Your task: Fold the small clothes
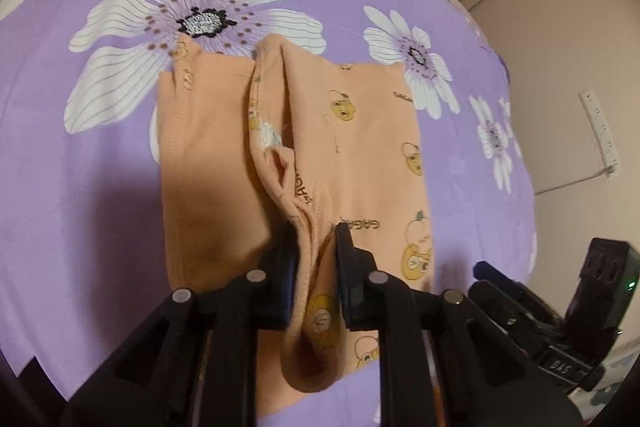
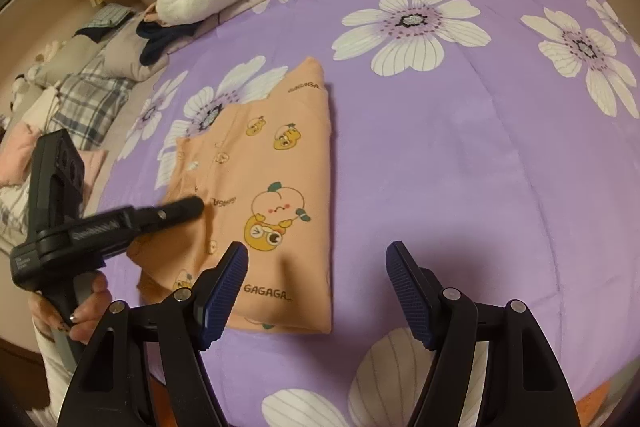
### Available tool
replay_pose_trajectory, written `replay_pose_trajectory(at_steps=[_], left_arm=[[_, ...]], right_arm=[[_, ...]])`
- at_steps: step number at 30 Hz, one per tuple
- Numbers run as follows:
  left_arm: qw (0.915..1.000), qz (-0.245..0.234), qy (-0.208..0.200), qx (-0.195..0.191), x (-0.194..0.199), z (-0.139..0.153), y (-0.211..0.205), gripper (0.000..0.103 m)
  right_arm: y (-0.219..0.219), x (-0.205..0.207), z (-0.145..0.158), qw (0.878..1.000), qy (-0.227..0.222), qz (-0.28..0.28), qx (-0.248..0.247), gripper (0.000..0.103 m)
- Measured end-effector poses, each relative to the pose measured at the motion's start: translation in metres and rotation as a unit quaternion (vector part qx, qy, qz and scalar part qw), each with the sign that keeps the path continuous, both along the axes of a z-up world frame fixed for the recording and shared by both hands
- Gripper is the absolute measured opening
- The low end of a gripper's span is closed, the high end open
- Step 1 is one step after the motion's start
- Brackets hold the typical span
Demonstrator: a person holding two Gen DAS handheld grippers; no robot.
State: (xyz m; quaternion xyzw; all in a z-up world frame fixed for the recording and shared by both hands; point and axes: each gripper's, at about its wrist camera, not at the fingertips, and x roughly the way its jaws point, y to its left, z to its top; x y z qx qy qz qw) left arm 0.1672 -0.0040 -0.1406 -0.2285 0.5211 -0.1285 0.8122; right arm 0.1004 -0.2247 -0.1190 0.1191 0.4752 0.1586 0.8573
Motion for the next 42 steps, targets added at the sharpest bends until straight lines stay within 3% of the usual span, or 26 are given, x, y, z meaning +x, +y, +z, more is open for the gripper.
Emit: replay_pose_trajectory(at_steps=[11, 14, 17, 26, 31, 33, 40, 42], left_arm=[[0.997, 0.012, -0.072, 0.025, -0.041, 0.045, 0.02, 0.013], [0.9969, 0.012, -0.052, 0.057, -0.045, 0.026, 0.023, 0.013], [0.9977, 0.026, -0.02, 0.059, -0.048, 0.001, 0.033, 0.014], [0.9979, 0.034, -0.02, 0.051, -0.055, 0.002, 0.039, 0.02], [0.9965, 0.051, -0.037, 0.056, -0.062, 0.018, 0.046, 0.04], [0.9957, 0.06, -0.046, 0.054, -0.066, 0.024, 0.052, 0.064], [0.9948, 0.068, -0.051, 0.056, -0.073, 0.031, 0.053, 0.081], [0.9947, 0.065, -0.052, 0.06, -0.075, 0.032, 0.051, 0.087]], right_arm=[[0.013, 0.004, 0.005, 1.0, -0.011, 0.021, -0.01, 0.071], [0.019, 0.004, 0.003, 0.999, -0.012, 0.029, -0.015, 0.072], [0.026, 0.006, -0.002, 0.999, -0.004, 0.038, -0.023, 0.072], [0.037, 0.007, -0.008, 0.998, 0.007, 0.048, -0.037, 0.072], [0.036, 0.007, -0.006, 0.998, 0.003, 0.047, -0.036, 0.072], [0.035, 0.008, -0.005, 0.998, 0.002, 0.046, -0.037, 0.072], [0.037, 0.008, -0.005, 0.998, 0.006, 0.044, -0.037, 0.072], [0.039, 0.006, -0.003, 0.998, 0.001, 0.048, -0.037, 0.079]])
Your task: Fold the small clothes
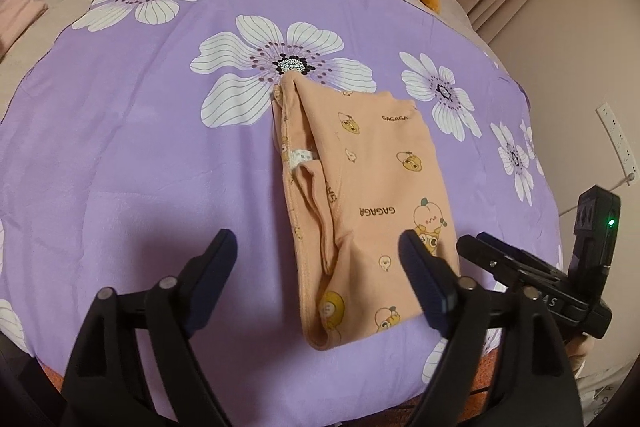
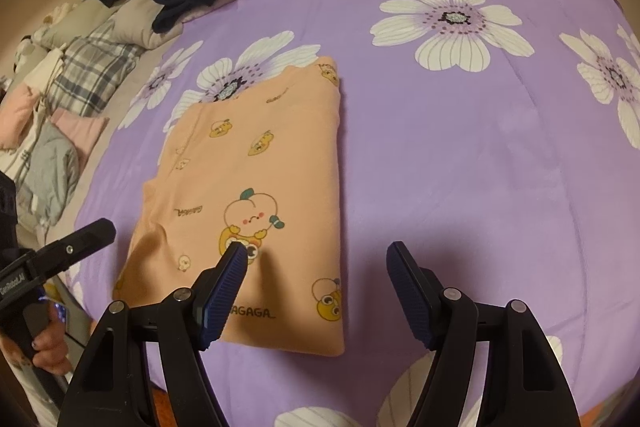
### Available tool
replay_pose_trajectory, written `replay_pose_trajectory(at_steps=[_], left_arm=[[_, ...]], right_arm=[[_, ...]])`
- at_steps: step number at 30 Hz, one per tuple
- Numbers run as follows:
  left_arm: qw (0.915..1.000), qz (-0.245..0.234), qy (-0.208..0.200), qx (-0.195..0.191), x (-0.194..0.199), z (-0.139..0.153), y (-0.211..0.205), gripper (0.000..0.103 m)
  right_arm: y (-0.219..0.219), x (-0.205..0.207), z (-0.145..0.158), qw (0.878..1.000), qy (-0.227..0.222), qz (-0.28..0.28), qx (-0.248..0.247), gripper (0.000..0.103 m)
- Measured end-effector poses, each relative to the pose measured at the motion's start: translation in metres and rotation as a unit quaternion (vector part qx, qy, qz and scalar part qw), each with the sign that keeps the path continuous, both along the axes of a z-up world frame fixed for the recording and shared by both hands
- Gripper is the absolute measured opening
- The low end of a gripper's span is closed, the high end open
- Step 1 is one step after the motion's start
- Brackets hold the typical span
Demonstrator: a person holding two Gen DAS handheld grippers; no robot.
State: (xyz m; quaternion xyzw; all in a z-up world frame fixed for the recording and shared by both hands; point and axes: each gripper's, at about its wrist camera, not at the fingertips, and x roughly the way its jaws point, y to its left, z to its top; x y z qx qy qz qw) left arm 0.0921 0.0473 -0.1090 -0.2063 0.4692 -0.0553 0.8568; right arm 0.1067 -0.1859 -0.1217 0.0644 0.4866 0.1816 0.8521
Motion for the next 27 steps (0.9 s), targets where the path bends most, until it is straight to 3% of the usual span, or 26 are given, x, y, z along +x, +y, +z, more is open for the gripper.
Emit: replay_pose_trajectory(at_steps=[4, 7, 15, 19, 21, 23, 24, 26, 27], left_arm=[[1.0, -0.005, -0.005, -0.001, -0.001, -0.003, -0.004, 0.097], [0.9999, -0.008, 0.006, -0.013, 0.005, -0.017, -0.006, 0.098], [0.9979, -0.021, 0.039, -0.048, 0.033, -0.053, -0.018, 0.094], [0.9982, -0.032, 0.031, -0.039, 0.042, -0.055, -0.027, 0.081], [0.9979, -0.039, 0.031, -0.042, 0.047, -0.057, -0.03, 0.066], [0.9978, -0.043, 0.037, -0.034, 0.051, -0.057, -0.034, 0.059], [0.9979, -0.044, 0.038, -0.031, 0.053, -0.057, -0.035, 0.047], [0.9973, -0.049, 0.039, -0.038, 0.053, -0.053, -0.037, 0.035], [0.9974, -0.048, 0.038, -0.037, 0.054, -0.051, -0.038, 0.034]], right_arm=[[0.001, -0.003, 0.007, 1.0, -0.019, 0.005, 0.01, 0.096], [0.001, 0.003, 0.004, 0.999, -0.018, 0.014, 0.027, 0.097], [0.017, 0.042, -0.03, 0.996, 0.04, 0.04, 0.069, 0.095], [0.029, 0.051, -0.035, 0.995, 0.042, 0.054, 0.066, 0.083], [0.035, 0.054, -0.036, 0.994, 0.034, 0.069, 0.073, 0.074], [0.037, 0.057, -0.039, 0.995, 0.032, 0.068, 0.067, 0.066], [0.038, 0.059, -0.039, 0.995, 0.028, 0.067, 0.063, 0.056], [0.04, 0.059, -0.036, 0.995, 0.023, 0.07, 0.06, 0.039], [0.04, 0.057, -0.032, 0.995, 0.017, 0.073, 0.06, 0.029]])
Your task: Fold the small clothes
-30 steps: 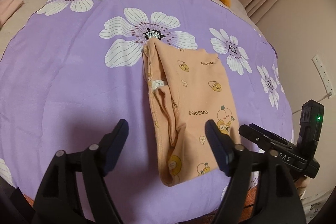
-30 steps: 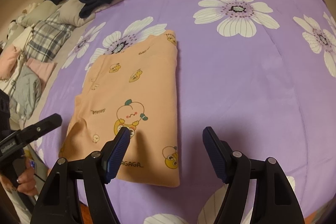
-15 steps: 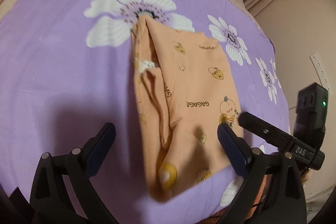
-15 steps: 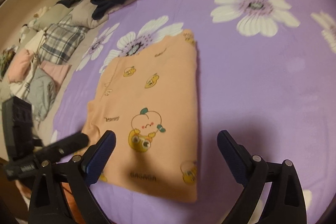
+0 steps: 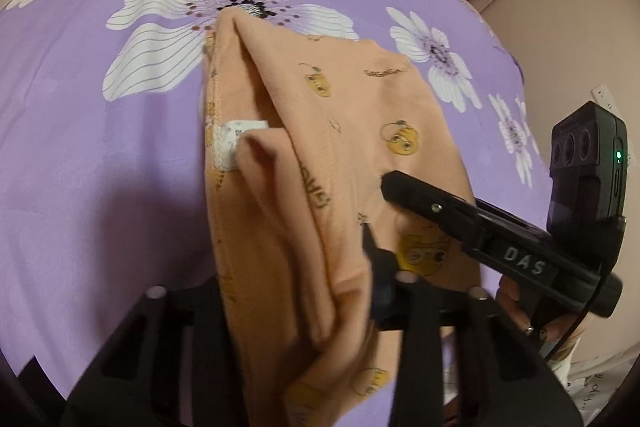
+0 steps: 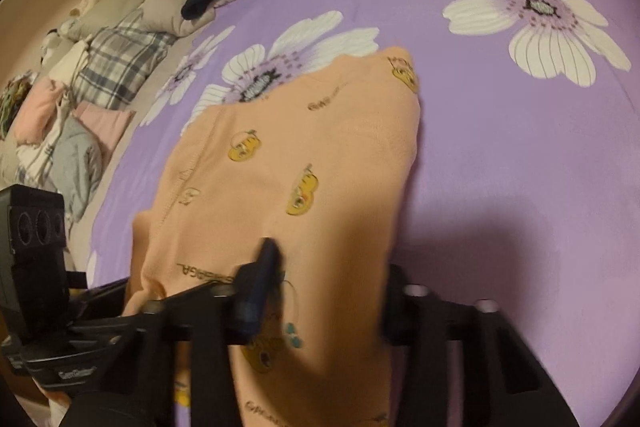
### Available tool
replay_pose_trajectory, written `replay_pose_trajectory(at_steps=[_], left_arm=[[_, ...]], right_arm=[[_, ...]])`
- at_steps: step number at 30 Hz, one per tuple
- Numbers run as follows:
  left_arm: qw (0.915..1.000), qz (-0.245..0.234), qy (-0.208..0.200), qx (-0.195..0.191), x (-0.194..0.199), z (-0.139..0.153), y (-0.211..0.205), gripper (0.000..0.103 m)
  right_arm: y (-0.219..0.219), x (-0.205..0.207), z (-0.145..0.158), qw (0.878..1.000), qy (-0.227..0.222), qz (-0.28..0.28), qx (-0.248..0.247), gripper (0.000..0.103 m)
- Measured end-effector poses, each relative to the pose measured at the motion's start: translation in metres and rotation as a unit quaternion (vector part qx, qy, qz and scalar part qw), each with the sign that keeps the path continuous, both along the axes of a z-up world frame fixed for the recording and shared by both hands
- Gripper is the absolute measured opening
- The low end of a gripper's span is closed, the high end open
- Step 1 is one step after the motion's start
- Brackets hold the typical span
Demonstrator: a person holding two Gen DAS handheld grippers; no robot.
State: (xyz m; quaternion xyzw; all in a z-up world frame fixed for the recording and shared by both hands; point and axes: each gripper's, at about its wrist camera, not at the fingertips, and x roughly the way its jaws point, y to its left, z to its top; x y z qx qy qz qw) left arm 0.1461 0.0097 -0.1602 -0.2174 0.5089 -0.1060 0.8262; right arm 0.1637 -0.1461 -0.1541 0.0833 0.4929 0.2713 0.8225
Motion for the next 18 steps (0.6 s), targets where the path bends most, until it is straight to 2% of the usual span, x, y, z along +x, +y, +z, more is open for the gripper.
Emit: replay_pose_trajectory(at_steps=[3, 8, 12, 18], left_arm=[[0.9994, -0.002, -0.018, 0.03, -0.003, 0.016, -0.008, 0.033], [0.9978, -0.002, -0.05, 0.045, -0.002, 0.043, -0.013, 0.033], [0.9972, 0.001, -0.066, 0.037, 0.006, 0.055, -0.009, 0.033], [0.9972, 0.002, -0.065, 0.038, 0.023, 0.054, -0.012, 0.033]], right_arm=[[0.003, -0.008, 0.016, 0.999, -0.03, 0.01, -0.011, 0.026], [0.005, -0.014, 0.047, 0.996, -0.088, 0.018, -0.026, 0.025], [0.001, -0.006, 0.063, 0.994, -0.105, 0.015, -0.018, 0.025], [0.001, 0.011, 0.066, 0.994, -0.106, 0.007, -0.019, 0.025]])
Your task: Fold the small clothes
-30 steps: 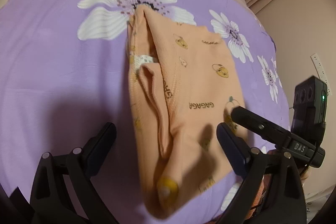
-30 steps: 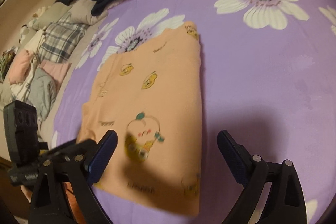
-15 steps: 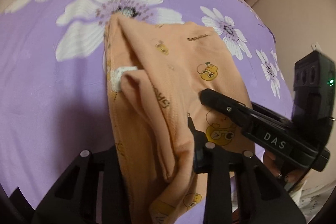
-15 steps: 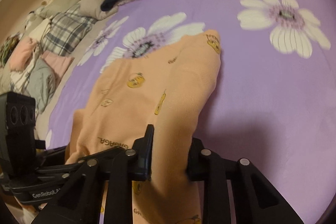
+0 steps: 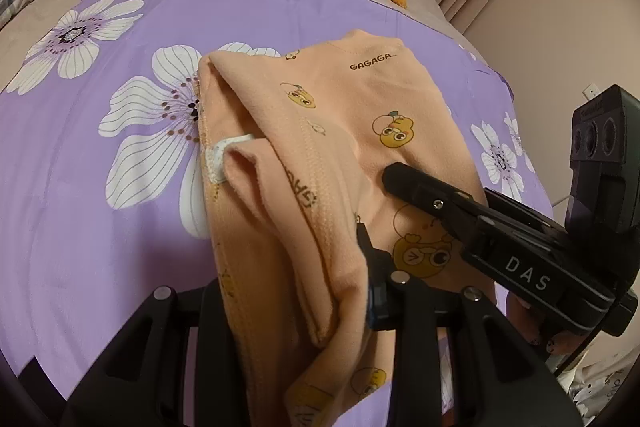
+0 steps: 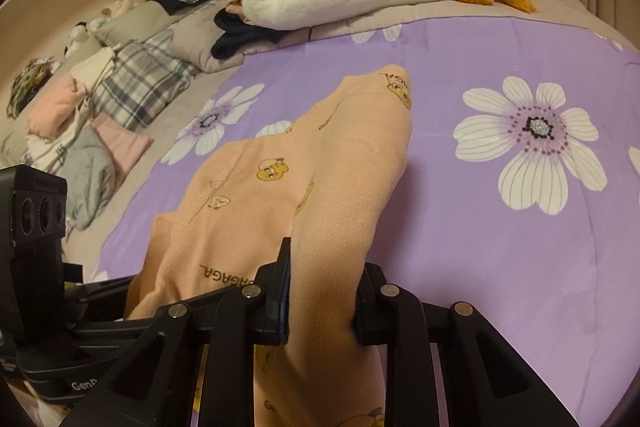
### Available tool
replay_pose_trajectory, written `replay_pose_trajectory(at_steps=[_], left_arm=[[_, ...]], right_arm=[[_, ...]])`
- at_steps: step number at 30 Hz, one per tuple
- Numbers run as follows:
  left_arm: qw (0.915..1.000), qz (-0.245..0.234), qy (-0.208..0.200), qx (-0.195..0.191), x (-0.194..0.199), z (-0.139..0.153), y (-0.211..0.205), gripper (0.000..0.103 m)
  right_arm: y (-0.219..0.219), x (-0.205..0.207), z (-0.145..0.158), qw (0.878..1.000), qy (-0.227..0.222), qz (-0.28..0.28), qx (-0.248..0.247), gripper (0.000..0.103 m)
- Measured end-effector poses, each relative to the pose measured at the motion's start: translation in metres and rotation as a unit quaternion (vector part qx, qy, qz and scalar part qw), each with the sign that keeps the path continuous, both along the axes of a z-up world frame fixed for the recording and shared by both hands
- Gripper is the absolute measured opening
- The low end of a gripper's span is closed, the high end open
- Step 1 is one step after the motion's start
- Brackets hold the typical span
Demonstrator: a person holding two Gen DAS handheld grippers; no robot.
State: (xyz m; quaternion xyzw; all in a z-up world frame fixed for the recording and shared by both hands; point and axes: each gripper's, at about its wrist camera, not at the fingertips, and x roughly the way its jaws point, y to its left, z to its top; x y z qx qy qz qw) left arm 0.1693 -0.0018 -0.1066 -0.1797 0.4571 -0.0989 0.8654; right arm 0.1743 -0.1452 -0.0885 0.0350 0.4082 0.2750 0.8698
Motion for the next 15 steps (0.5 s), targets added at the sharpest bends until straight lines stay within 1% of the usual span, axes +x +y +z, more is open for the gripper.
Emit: replay_pose_trajectory(at_steps=[4, 7, 12, 15], left_arm=[[0.9999, -0.001, 0.013, 0.003, 0.015, -0.01, -0.001, 0.033], [0.9996, -0.002, 0.029, 0.0, 0.026, -0.022, -0.002, 0.033], [0.9988, -0.003, 0.049, 0.004, 0.035, -0.039, -0.005, 0.033], [0.9982, -0.003, 0.06, 0.006, 0.038, -0.046, -0.006, 0.034]], right_arm=[[0.0, 0.009, -0.006, 1.0, 0.009, -0.004, -0.006, 0.025], [-0.001, 0.017, -0.015, 1.0, 0.024, -0.009, -0.01, 0.025], [-0.002, 0.029, -0.034, 0.998, 0.054, -0.017, -0.01, 0.025], [-0.001, 0.031, -0.042, 0.998, 0.065, -0.02, -0.016, 0.025]])
